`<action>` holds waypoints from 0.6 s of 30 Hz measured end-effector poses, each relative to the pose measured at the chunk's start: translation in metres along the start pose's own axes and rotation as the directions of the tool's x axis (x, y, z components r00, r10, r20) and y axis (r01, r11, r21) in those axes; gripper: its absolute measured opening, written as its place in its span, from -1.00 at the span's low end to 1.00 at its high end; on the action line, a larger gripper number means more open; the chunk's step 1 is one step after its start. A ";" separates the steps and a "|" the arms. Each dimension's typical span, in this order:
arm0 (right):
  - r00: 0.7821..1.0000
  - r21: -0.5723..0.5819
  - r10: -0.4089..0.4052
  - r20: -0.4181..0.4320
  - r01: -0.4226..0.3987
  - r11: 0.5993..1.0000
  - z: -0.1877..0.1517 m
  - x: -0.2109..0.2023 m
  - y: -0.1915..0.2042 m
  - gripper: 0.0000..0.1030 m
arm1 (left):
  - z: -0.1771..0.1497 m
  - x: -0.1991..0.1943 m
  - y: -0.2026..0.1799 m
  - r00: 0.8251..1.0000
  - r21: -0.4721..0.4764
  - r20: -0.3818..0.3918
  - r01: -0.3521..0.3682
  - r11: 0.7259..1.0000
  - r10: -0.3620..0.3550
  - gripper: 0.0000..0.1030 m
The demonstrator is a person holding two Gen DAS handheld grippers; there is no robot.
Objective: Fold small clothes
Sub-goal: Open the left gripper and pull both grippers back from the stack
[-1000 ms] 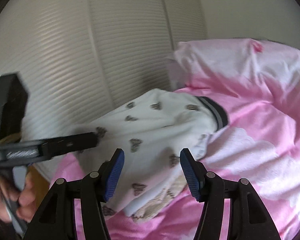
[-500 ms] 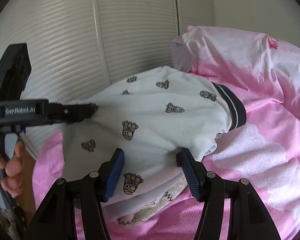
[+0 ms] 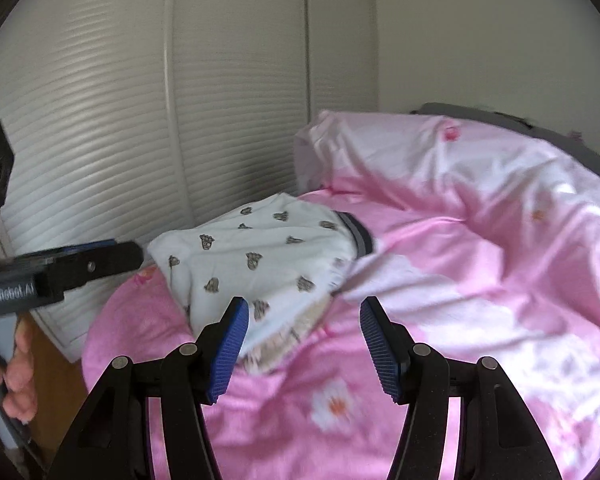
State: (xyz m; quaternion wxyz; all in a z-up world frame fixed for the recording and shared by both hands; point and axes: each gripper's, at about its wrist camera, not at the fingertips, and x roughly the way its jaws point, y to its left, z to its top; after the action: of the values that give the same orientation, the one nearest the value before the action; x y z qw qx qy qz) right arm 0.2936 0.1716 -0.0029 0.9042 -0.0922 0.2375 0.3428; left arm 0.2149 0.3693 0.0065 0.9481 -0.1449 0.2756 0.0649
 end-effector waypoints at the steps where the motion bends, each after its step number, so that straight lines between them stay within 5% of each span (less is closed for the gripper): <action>1: 1.000 0.005 -0.015 0.008 0.015 1.000 -0.002 -0.016 -0.003 0.15 | -0.007 -0.013 -0.013 1.000 0.016 0.007 -0.004 1.000 0.003 0.16; 10: 0.985 0.085 -0.159 0.073 0.153 0.985 -0.039 -0.178 -0.036 0.33 | -0.057 -0.092 -0.110 0.999 0.096 0.033 0.035 0.995 -0.039 0.32; 18: 0.930 0.164 -0.357 0.087 0.340 0.926 -0.092 -0.297 -0.074 0.54 | -0.096 -0.137 -0.202 0.993 0.200 0.061 0.091 0.976 -0.105 0.59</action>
State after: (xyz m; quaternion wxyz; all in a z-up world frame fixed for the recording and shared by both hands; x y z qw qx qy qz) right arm 0.1158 -0.0852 0.0638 0.9673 -0.0465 0.1890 0.1629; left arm 0.0927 0.1417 0.0515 0.9690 -0.0616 0.2393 -0.0045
